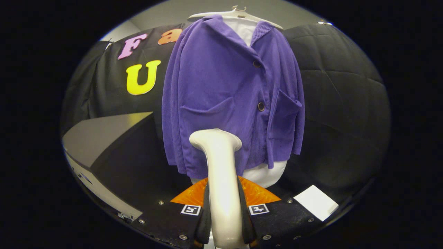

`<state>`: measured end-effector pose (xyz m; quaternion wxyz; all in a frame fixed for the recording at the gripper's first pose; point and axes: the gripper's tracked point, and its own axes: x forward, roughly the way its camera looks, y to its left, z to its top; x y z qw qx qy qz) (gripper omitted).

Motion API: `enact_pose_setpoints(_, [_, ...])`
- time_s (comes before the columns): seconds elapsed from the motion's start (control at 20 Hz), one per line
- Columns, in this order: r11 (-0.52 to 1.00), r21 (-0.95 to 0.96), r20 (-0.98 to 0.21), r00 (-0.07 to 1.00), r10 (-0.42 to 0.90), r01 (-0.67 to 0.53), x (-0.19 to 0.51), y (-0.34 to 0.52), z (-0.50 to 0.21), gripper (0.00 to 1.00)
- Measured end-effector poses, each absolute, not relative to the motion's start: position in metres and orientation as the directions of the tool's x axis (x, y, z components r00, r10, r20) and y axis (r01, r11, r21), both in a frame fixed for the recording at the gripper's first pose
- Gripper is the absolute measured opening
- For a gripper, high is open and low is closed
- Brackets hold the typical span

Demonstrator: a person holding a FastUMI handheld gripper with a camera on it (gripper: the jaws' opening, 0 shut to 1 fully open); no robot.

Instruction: Iron the clothes twice with a garment steamer, once on the left side and once on the right side.

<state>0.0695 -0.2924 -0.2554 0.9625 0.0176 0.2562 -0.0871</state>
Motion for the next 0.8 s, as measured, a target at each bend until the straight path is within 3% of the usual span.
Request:
enact_pose_setpoints(0.15, [0.992, -0.023, -0.548, 0.828, -0.115, 0.122, 0.069, -0.278, -0.270, 0.36])
enact_pose_setpoints(0.35, [0.994, 0.012, -0.534, 0.841, -0.087, 0.110, 0.059, -0.282, -0.251, 0.36])
enact_pose_setpoints(0.8, [0.985, 0.056, -0.292, 0.946, -0.141, 0.164, 0.043, -0.366, -0.101, 0.36])
